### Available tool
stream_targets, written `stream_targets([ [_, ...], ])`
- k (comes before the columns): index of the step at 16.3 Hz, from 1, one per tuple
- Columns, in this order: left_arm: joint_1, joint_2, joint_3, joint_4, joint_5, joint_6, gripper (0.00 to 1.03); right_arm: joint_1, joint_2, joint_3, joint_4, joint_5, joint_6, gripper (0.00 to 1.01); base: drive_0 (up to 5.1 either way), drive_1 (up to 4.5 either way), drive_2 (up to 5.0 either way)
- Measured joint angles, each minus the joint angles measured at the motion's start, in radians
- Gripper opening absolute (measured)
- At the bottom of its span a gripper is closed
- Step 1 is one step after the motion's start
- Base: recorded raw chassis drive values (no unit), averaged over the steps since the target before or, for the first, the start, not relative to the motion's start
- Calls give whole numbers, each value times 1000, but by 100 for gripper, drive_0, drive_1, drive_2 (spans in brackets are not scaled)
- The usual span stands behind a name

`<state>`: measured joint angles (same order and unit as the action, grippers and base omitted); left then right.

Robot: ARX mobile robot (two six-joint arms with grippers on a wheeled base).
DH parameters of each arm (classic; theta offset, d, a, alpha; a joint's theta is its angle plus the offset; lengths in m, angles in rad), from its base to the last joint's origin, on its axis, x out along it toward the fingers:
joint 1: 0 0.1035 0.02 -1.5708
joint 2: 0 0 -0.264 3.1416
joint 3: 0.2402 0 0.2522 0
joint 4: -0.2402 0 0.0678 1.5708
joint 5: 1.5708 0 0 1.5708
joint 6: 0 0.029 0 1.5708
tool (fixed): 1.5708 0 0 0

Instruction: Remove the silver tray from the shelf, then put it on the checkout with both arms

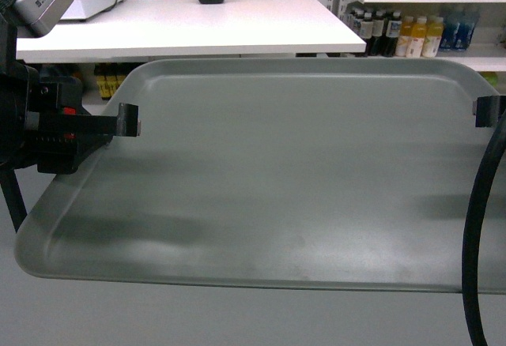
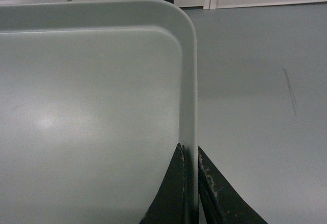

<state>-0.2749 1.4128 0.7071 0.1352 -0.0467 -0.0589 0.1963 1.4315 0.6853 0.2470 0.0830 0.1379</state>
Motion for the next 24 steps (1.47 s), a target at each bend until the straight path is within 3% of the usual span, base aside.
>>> stream_targets([
  [9,-1,0,0,2,-1,0,3,0,0,0,0,0,0,3,-497,248,248],
  [18,0,0,0,0,-2,6,3,0,0,0,0,-1,0,3,1,13,-11],
  [24,0,0,0,2,-2,6,3,0,0,0,0,-1,0,3,13,407,-380],
])
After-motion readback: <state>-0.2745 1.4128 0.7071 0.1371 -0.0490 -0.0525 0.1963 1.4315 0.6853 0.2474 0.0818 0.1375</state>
